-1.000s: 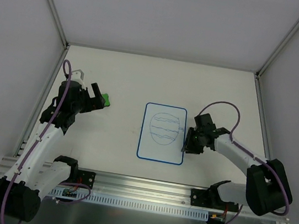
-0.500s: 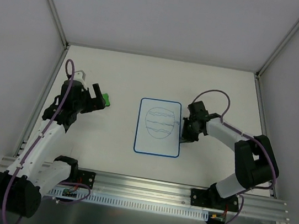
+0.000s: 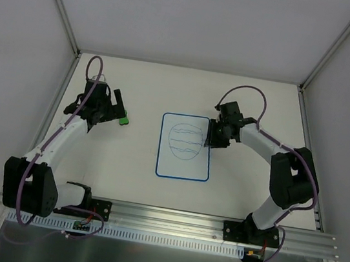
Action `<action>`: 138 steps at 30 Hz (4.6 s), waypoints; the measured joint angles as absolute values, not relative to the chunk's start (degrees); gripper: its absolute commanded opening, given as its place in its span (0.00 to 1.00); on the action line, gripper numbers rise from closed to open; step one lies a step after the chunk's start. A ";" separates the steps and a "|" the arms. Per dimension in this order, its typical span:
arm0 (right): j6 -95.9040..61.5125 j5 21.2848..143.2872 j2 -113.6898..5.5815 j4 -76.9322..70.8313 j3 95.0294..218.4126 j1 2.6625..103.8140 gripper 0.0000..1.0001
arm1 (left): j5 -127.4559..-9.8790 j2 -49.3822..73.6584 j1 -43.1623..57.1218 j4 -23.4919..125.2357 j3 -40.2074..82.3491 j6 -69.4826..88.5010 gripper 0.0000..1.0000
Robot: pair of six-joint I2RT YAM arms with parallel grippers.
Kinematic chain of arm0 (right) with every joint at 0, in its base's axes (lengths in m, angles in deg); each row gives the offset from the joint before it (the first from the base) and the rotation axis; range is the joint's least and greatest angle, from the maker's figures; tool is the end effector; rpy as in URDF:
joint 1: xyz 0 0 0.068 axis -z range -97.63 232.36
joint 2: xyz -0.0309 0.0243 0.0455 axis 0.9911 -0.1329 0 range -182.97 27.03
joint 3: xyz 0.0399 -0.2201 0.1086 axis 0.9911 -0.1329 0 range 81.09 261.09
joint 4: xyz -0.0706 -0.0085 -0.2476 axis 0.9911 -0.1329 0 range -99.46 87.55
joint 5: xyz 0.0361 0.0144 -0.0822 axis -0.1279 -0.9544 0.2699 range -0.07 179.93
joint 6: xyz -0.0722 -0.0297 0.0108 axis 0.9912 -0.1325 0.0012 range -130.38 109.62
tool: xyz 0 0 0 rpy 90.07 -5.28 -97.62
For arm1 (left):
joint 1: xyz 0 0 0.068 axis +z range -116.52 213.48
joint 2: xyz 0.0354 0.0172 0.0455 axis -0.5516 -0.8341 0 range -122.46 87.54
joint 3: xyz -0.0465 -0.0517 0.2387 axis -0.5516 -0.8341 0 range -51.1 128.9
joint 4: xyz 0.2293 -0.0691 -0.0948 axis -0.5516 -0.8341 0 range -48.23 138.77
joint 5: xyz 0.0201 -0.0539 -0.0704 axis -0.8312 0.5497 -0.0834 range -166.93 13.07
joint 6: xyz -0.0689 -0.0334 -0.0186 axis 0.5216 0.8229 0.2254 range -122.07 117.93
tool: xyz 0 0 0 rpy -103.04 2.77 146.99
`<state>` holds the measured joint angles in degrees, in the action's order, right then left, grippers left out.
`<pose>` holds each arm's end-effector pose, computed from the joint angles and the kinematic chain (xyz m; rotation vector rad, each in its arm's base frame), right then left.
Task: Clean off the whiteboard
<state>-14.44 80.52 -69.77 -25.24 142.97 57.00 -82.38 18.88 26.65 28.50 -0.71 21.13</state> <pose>0.3164 0.1622 0.1432 -0.5433 2.5525 0.3995 0.2898 -0.0282 0.2294 -0.3706 2.2151 -0.1770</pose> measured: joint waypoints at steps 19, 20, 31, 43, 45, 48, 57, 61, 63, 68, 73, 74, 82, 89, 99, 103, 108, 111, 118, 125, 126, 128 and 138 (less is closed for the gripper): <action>-14.30 83.80 -42.34 -25.31 127.43 57.07 0.84 | -86.60 -12.00 26.65 29.20 14.59 23.60 0.70; -14.30 83.91 -41.79 -25.39 126.69 57.07 0.84 | -86.62 -12.48 26.65 29.17 14.90 23.86 0.69; -14.85 84.60 -40.98 -25.26 121.77 57.22 0.84 | -87.89 -16.44 24.83 29.30 16.14 24.78 0.56; -15.68 82.44 -43.91 -23.65 121.60 57.26 0.83 | -88.41 -17.53 24.42 29.33 16.36 24.98 0.46; -15.70 81.96 -44.35 -23.65 121.60 57.26 0.83 | -88.63 -17.80 24.42 29.33 16.67 24.96 0.43; -15.75 81.59 -44.87 -23.60 121.60 57.26 0.83 | -89.11 -18.30 24.42 29.44 17.08 24.96 0.38; -18.06 79.62 -48.59 -22.27 121.62 57.26 0.78 | -89.70 -18.34 24.16 29.46 17.91 23.93 0.03; -19.83 79.47 -50.66 -21.68 121.62 57.15 0.70 | -90.95 -18.04 21.73 29.35 17.98 23.34 0.02; -20.58 79.40 -52.17 -21.39 121.69 57.02 0.61 | -91.08 -17.45 19.55 29.26 17.98 22.64 0.02; -22.96 79.60 -55.78 -21.13 122.69 55.97 0.53 | -91.04 -14.08 13.25 29.26 17.98 21.41 0.02; -24.60 82.53 -58.60 -21.31 125.25 51.69 0.49 | -90.67 -10.52 8.97 29.28 18.00 20.82 0.02; -25.04 83.42 -59.06 -21.13 125.64 50.84 0.46 | -90.53 -10.12 8.55 29.22 18.07 20.74 0.02; -30.46 92.21 -59.91 -21.18 126.17 46.40 0.24 | -87.43 -9.69 5.25 29.02 19.73 17.50 0.02; -36.07 96.58 -58.20 -19.60 124.37 44.30 0.00 | -85.92 -14.78 2.67 28.89 24.67 14.90 0.02; -38.37 97.15 -58.60 -18.88 124.48 44.06 0.00 | -86.62 -26.47 -1.37 28.89 32.84 12.76 0.01; -38.92 97.78 -58.53 -18.92 124.46 43.89 0.00 | -87.74 -29.25 -1.85 28.91 34.07 11.95 0.01; -38.89 98.31 -58.62 -19.36 124.86 43.80 0.00 | -88.13 -31.85 -2.25 28.56 36.36 11.91 0.00; -38.89 98.81 -58.75 -20.02 125.23 43.80 0.00 | -88.74 -34.14 -3.27 27.71 39.40 11.86 0.00; -38.87 99.99 -58.75 -21.55 125.69 43.80 0.00 | -88.98 -39.02 -8.78 27.36 46.39 12.17 0.00; -38.74 99.99 -59.84 -23.03 126.93 43.80 0.00 | -87.91 -39.08 -9.59 27.25 46.44 14.51 0.00; -38.65 99.97 -60.26 -23.40 127.41 43.80 0.00 | -87.89 -39.02 -9.35 27.18 46.35 15.14 0.00; -38.63 99.90 -60.96 -23.54 128.13 43.80 0.00 | -87.80 -38.73 -8.43 27.08 45.94 16.10 0.00; -38.28 99.45 -62.34 -22.40 129.27 43.80 0.00 | -90.16 -38.01 -1.68 23.38 45.87 14.66 0.00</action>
